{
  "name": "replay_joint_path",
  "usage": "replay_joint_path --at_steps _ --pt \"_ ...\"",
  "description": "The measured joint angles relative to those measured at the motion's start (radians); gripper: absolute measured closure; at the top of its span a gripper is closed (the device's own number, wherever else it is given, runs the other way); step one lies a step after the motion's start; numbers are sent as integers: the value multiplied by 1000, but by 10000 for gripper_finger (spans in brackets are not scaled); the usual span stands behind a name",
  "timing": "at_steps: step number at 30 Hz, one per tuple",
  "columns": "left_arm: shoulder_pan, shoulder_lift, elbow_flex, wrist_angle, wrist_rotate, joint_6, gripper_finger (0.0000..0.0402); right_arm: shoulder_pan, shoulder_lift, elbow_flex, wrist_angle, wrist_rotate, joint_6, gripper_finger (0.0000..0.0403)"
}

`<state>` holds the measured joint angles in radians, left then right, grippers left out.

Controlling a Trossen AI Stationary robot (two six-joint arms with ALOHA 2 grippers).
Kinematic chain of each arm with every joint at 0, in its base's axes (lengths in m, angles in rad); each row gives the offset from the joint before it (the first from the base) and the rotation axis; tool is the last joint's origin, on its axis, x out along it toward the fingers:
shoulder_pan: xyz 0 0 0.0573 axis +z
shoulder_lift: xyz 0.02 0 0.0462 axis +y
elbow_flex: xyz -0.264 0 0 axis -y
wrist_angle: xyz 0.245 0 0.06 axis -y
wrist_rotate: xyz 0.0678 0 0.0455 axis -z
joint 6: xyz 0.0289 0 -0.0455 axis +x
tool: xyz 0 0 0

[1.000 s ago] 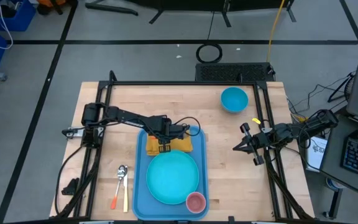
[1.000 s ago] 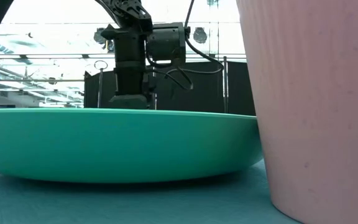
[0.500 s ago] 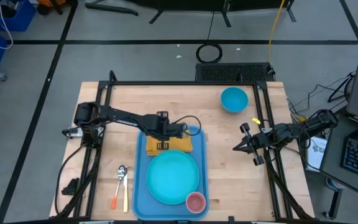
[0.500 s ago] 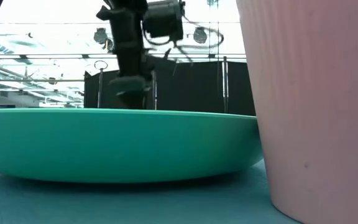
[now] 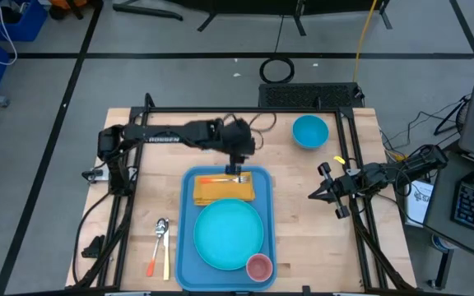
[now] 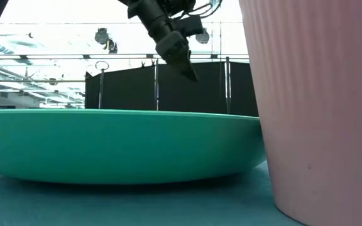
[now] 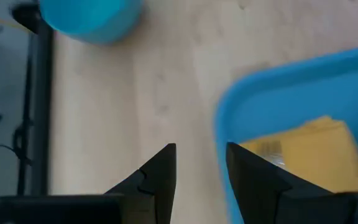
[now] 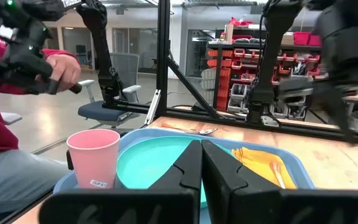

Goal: Set up tray
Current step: Put the blue bowl on the blue plate on the blue serving tray

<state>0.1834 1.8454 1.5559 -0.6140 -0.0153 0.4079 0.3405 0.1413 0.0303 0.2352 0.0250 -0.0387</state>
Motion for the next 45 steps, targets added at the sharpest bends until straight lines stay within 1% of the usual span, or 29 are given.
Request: replay_joint_path --at_steps 4,7,9,11,14,18,20,22,25,27,30,33,35,37,39,41,43,45 --pt "45 1 30 23 45 83 256 0 0 0 0 0 0 403" --pt "77 0 56 64 113 104 256 0 0 0 0 0 0 403" --pt "97 0 58 92 120 102 256 0 0 0 0 0 0 403" --pt "111 1 58 119 119 67 256 0 0 0 0 0 0 403" --pt "114 0 58 139 121 -33 256 0 0 0 0 0 0 403" --pt "96 -14 56 92 149 -166 257 0 0 0 0 0 0 403" --pt "79 -19 56 87 216 -199 257 0 0 0 0 0 0 403" --pt "53 -23 55 96 306 -206 257 0 0 0 0 0 0 403" --pt "3 -26 55 184 385 -230 257 0 0 0 0 0 0 403" --pt "-32 -26 55 248 396 -235 257 0 0 0 0 0 0 403" --pt "-72 -27 48 355 386 -252 257 0 0 0 0 0 0 403" --pt "-88 -50 22 381 382 -297 257 0 0 0 1 0 0 403" --pt "-97 -83 -26 434 372 -332 259 0 1 0 32 1 18 403" --pt "-117 -134 -118 505 334 -374 268 1 0 0 93 -1 133 403" --pt "-148 -190 -230 619 264 -404 286 2 0 0 156 6 253 403" --pt "-177 -254 -362 718 218 -443 307 0 6 0 223 68 253 403" --pt "-205 -318 -473 835 174 -453 327 0 5 0 244 133 258 403" --pt "-233 -380 -575 927 126 -495 344 0 5 0 270 180 255 403"
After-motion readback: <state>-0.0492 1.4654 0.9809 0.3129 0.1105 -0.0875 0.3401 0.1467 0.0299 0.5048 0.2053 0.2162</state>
